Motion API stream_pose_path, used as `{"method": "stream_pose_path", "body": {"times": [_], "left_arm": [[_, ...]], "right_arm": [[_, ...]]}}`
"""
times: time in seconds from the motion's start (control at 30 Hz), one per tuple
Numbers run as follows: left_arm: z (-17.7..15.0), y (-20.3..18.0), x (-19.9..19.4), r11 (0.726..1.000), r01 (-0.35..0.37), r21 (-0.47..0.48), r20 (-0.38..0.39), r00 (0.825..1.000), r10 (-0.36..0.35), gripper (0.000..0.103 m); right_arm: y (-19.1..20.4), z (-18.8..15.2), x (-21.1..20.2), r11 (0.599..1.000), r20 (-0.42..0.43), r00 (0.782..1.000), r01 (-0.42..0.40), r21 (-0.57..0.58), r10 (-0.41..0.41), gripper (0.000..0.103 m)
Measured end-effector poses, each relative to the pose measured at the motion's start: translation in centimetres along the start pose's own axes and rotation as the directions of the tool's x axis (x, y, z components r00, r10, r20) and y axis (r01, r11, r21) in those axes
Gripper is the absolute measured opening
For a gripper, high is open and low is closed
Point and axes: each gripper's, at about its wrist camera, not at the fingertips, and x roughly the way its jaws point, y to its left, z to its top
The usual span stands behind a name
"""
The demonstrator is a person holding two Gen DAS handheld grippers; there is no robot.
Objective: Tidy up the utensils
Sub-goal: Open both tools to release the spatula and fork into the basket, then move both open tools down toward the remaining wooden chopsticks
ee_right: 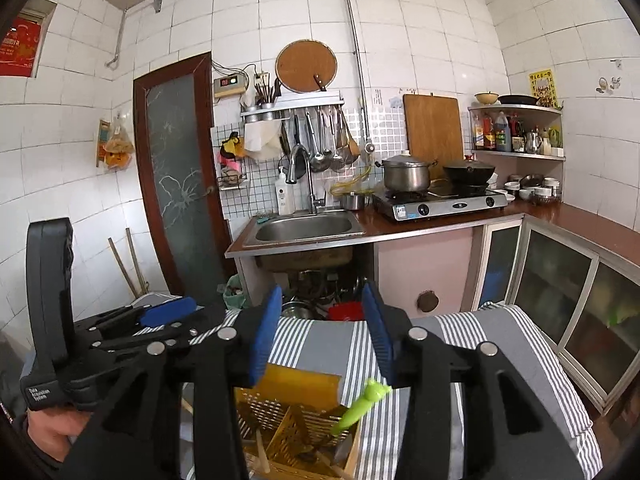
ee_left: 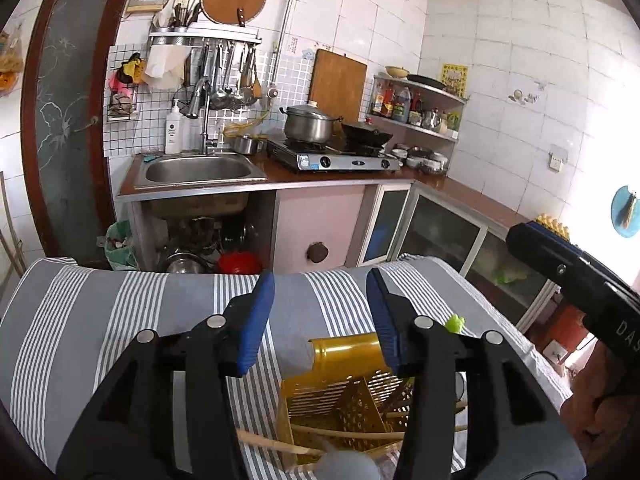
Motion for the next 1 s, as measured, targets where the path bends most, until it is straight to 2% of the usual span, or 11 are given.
{"method": "stream_pose_path", "body": {"times": [0.33, 0.5, 0.63, 0.83, 0.93, 1.0], "left_arm": [[-0.4, 0.3, -4.9, 0.999, -0.04, 0.018, 0.042, 0.998, 0.039, 0.047], [-2.5, 1.6, -9.5, 0.994, -0.111, 0.015, 0.077, 0.991, 0.11, 0.053], [-6.2, 3.6, -13.1, 0.985, -0.172, 0.021, 0.061, 0.983, 0.171, 0.058], [-13.7, 6.1, -15.8, 0.967, -0.253, 0.034, -0.038, 0.966, 0.254, 0.058], [-17.8, 6.5, -16.1, 0.97, -0.242, 0.035, -0.115, 0.963, 0.244, 0.058], [-19.9, 6.7, -15.6, 0.975, -0.221, 0.031, -0.167, 0.96, 0.223, 0.058]], "right_arm": [[0.5, -0.7, -3.4, 1.0, 0.017, 1.0, 0.005, -0.007, -0.005, 0.042], [0.5, -2.8, -7.1, 0.999, 0.011, 0.999, 0.031, -0.027, -0.03, 0.042], [-0.1, -6.8, -9.8, 0.998, -0.05, 0.997, 0.06, -0.004, -0.06, 0.044], [0.1, -13.8, -11.8, 0.996, -0.176, 0.981, 0.087, 0.03, -0.081, 0.044], [1.0, -17.3, -11.7, 0.995, -0.256, 0.964, 0.084, 0.061, -0.065, 0.044], [2.1, -19.3, -11.5, 0.995, -0.302, 0.951, 0.088, 0.036, -0.073, 0.044]]}}
